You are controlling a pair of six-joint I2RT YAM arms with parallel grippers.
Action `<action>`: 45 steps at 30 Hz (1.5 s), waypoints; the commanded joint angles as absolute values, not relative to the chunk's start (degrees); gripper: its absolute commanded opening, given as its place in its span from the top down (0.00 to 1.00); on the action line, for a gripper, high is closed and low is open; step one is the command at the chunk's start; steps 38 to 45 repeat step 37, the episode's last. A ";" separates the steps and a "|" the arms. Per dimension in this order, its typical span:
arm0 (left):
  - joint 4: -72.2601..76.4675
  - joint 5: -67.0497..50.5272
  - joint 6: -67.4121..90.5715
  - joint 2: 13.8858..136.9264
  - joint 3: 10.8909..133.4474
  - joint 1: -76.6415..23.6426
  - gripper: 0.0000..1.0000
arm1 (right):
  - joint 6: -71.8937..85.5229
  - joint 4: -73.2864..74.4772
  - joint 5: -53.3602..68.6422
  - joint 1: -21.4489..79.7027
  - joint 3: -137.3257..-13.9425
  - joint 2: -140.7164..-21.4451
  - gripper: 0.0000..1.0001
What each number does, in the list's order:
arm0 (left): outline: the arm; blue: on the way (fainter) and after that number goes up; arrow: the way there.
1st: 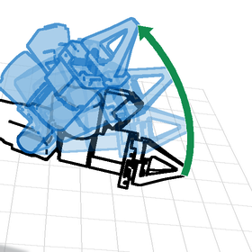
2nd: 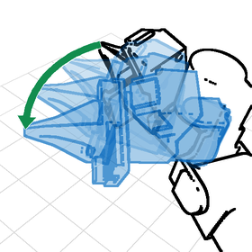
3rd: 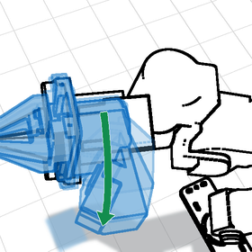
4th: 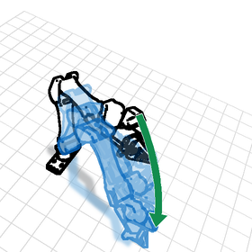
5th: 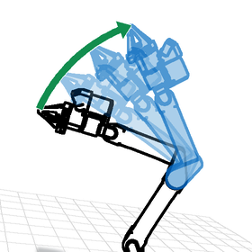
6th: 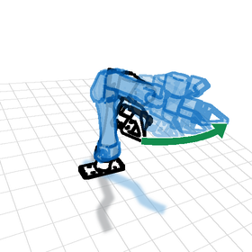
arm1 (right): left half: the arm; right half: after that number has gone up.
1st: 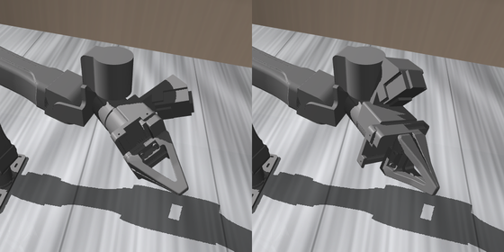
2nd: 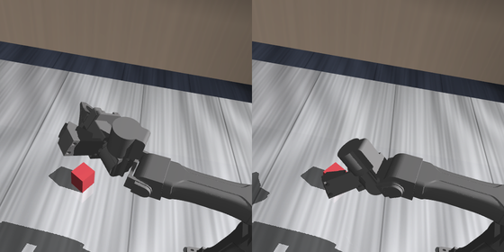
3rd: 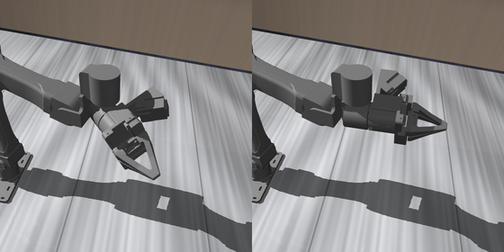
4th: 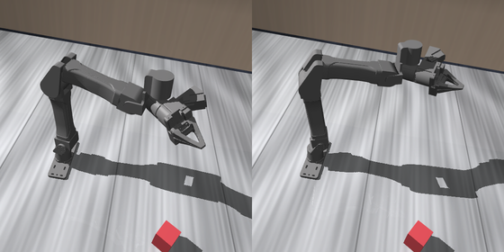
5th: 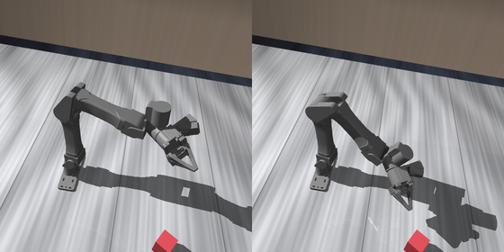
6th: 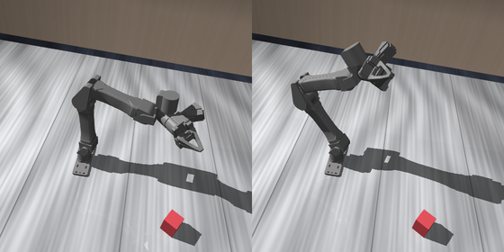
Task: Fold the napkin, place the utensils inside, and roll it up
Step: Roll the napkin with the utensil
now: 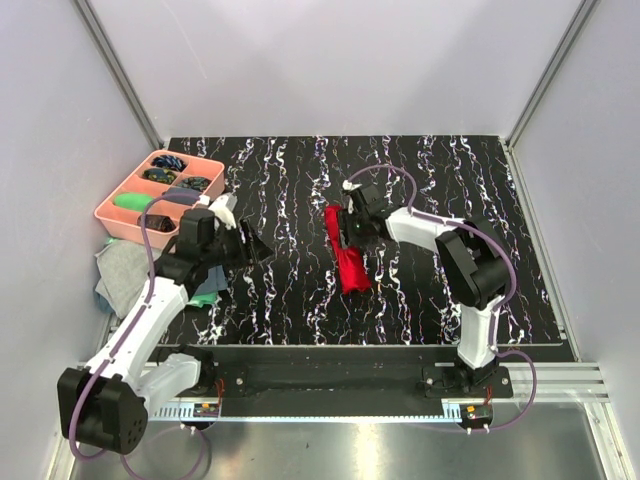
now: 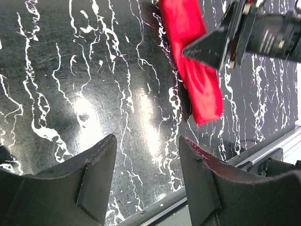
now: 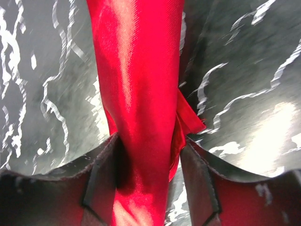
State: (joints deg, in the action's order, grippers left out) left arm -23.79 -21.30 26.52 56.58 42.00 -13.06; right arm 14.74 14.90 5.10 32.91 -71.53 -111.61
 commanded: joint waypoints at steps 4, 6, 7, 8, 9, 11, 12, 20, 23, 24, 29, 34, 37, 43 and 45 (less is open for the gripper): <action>-24.96 -22.68 23.91 53.71 44.65 -10.99 0.36 | 10.90 19.34 6.59 31.82 -74.88 -111.80 0.19; -25.57 -22.94 23.12 53.26 44.91 -10.11 0.32 | 10.46 19.51 8.17 31.82 -75.32 -108.48 0.02; -25.75 -23.03 22.51 52.65 45.26 -9.50 0.24 | 10.46 19.60 8.26 31.82 -75.32 -107.15 0.00; -25.84 -23.03 22.07 52.47 45.44 -9.23 0.19 | 10.63 19.77 8.44 31.82 -75.24 -103.83 0.00; -26.19 -22.94 21.80 52.12 45.70 -9.05 0.15 | 10.63 19.78 8.61 31.82 -75.15 -101.97 0.00; -26.37 -23.03 20.40 50.89 45.88 -8.26 0.07 | 10.98 20.04 8.44 31.82 -74.71 -96.37 0.00; -26.72 -22.85 19.87 50.54 45.88 -8.09 0.04 | 11.33 20.21 8.09 31.82 -74.45 -94.41 0.00; -27.42 -23.47 16.35 43.69 45.09 -7.38 0.01 | 15.20 17.50 -1.64 30.24 -60.75 -72.64 0.00; -27.42 -23.30 15.91 40.17 44.21 -7.38 0.01 | 16.26 13.89 -6.04 28.92 -51.79 -63.68 0.00; -27.60 -22.07 15.73 38.60 43.77 -7.38 0.01 | 16.61 13.02 -6.85 28.83 -49.77 -61.54 0.00; -27.60 -18.99 15.21 34.81 41.75 -7.38 0.01 | 17.05 10.99 -10.02 28.48 -40.00 -51.09 0.00; -27.51 -18.63 15.56 33.40 40.78 -7.38 0.01 | 17.05 11.07 -11.07 28.48 -36.65 -47.90 0.00; -27.60 -17.93 15.73 33.05 40.78 -7.38 0.01 | 16.53 11.08 -11.25 28.48 -36.30 -47.37 0.00; -27.60 -17.93 15.73 33.05 40.78 -7.38 0.01 | 16.53 11.08 -11.25 28.48 -36.30 -47.37 0.00; -27.60 -17.93 15.73 33.05 40.78 -7.38 0.01 | 16.53 11.08 -11.25 28.48 -36.30 -47.37 0.00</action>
